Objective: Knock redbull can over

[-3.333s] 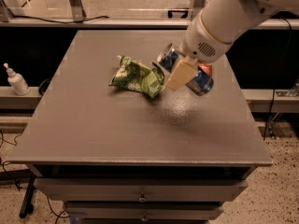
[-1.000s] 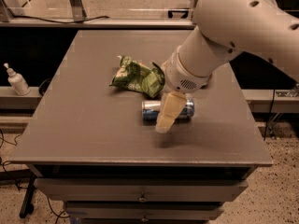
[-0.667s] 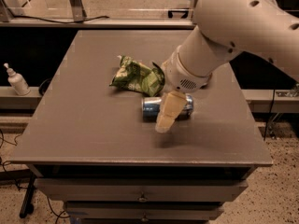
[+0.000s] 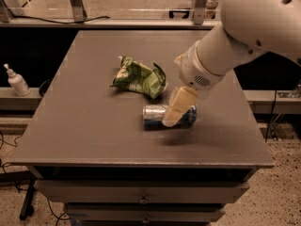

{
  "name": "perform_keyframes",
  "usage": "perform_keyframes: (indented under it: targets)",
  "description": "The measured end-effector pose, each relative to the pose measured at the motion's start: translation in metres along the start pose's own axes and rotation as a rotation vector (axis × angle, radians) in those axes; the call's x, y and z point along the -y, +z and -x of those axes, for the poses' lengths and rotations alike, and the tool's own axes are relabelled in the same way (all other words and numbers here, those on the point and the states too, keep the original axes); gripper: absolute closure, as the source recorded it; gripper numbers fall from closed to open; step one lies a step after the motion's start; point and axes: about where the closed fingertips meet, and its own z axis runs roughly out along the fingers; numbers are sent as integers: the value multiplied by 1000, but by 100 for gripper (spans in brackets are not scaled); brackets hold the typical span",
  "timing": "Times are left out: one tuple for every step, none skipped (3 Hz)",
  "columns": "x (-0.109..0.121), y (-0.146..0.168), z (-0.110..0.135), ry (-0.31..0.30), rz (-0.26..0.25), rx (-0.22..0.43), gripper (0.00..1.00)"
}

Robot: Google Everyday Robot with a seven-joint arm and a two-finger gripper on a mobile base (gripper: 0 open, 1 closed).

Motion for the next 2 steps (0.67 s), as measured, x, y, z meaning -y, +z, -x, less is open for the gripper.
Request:
perform_keyframes:
  targets:
    - [28, -30, -22, 116, -100, 103, 0]
    - [53, -72, -40, 204, -210, 199, 0]
